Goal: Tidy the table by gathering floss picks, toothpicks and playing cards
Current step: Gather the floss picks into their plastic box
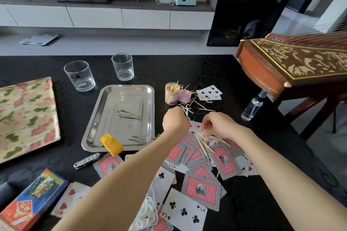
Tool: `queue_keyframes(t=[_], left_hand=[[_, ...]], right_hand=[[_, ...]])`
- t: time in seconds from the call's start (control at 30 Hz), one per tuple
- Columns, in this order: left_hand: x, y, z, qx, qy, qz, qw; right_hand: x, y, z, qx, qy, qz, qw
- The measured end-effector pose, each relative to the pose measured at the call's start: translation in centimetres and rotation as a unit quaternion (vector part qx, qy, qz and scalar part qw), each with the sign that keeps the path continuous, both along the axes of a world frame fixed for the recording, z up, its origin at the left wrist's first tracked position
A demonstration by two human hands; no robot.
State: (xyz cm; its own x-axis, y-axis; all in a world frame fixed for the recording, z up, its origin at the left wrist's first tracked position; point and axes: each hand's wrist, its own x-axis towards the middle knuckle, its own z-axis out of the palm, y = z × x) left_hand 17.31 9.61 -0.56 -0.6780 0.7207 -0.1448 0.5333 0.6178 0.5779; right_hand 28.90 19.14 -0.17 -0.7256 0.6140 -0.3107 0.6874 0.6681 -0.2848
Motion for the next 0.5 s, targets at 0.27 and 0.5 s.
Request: queue_keyframes(t=[0.27, 0.5], left_hand=[[0.7, 2.5, -1.0, -0.012, -0.009, 0.044, 0.999], [0.3, 3.2, -0.8, -0.047, -0.053, 0.041, 0.997]], right_hand=[[1.7, 0.1, -1.0, 0.035, 0.081, 0.026, 0.996], [2.6, -0.7, -0.4, 0.104, 0.093, 0.057, 0.989]])
